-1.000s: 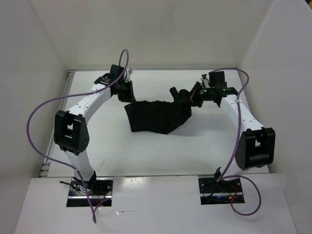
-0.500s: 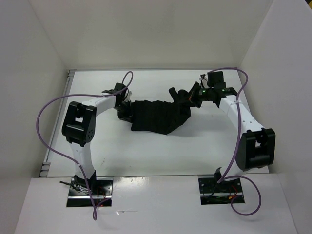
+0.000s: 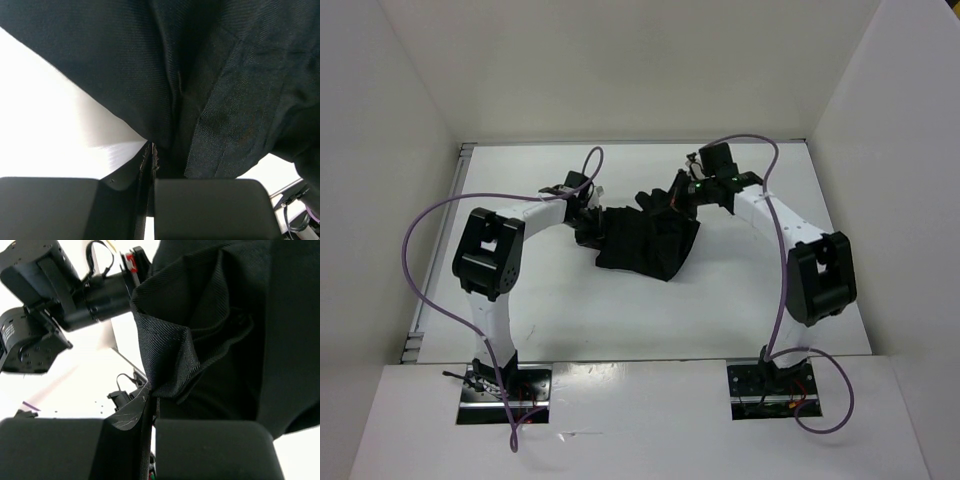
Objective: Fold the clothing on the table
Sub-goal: Fold the skirt
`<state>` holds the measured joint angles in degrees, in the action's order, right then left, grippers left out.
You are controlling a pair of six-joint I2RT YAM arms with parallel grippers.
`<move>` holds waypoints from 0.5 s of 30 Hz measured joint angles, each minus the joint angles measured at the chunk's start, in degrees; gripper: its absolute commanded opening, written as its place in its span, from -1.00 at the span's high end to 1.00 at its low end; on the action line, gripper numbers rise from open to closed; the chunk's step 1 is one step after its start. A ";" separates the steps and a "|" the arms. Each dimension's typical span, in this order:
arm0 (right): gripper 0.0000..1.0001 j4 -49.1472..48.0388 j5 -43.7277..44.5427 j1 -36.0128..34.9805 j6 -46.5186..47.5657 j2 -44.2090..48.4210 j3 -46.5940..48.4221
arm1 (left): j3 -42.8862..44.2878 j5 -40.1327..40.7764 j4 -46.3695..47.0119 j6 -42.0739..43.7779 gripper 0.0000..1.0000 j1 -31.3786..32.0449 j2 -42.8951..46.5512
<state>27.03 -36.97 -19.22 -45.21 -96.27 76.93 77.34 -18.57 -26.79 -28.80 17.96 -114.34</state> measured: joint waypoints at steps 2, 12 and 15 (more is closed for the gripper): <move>1.00 -0.74 0.15 -1.29 -0.37 -2.60 2.03 | 0.00 -0.35 0.09 -0.11 0.85 0.20 0.00; 0.94 -2.38 0.17 -6.56 -0.83 -15.41 11.13 | -1.07 -0.81 0.46 -0.39 0.85 0.22 0.02; 0.10 -2.75 0.13 -7.56 -0.90 -18.88 13.84 | -1.25 -0.81 0.42 -0.52 0.83 0.22 0.11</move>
<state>24.27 -36.84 -26.79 -46.11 -115.15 90.76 76.09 -19.38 -26.37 -29.32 18.17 -114.24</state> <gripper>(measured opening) 0.208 0.076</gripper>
